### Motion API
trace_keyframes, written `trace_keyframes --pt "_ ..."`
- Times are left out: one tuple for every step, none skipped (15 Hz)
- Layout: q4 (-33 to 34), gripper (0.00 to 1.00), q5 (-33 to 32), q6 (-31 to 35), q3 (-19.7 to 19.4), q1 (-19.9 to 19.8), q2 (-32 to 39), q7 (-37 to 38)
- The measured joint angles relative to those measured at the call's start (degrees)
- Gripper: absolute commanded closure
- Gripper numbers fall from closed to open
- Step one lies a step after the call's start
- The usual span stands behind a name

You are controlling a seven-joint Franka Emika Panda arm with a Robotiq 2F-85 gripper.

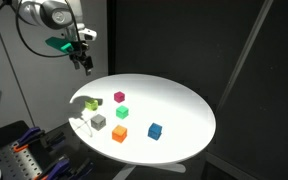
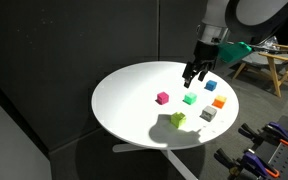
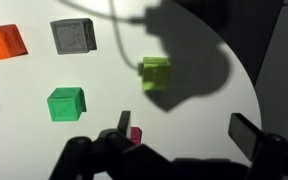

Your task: Put the yellow block on top of the green block.

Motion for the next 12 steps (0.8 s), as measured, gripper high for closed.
trace_keyframes --pt "0.1 0.00 0.0 0.8 -0.1 0.0 1.0 0.0" --pt "0.3 0.00 0.0 1.6 -0.3 0.0 2.0 0.0" --pt "0.5 0.00 0.0 2.5 -0.5 0.0 3.1 0.0" --pt "0.7 0.00 0.0 3.3 -0.6 0.0 4.2 0.0" --pt "1.0 0.00 0.0 4.0 -0.8 0.0 5.2 0.0" --pt "1.1 0.00 0.0 4.9 -0.9 0.0 6.2 0.0" --pt "1.2 0.00 0.0 5.7 -1.1 0.0 7.2 0.0" --pt "1.3 0.00 0.0 6.5 -1.2 0.0 8.1 0.0" --pt "1.4 0.00 0.0 7.4 -1.4 0.0 9.0 0.0" --pt "1.5 0.00 0.0 8.1 -1.5 0.0 9.9 0.0" --pt "1.6 0.00 0.0 8.8 -1.6 0.0 10.8 0.0" --pt "1.7 0.00 0.0 9.7 -1.7 0.0 11.7 0.0"
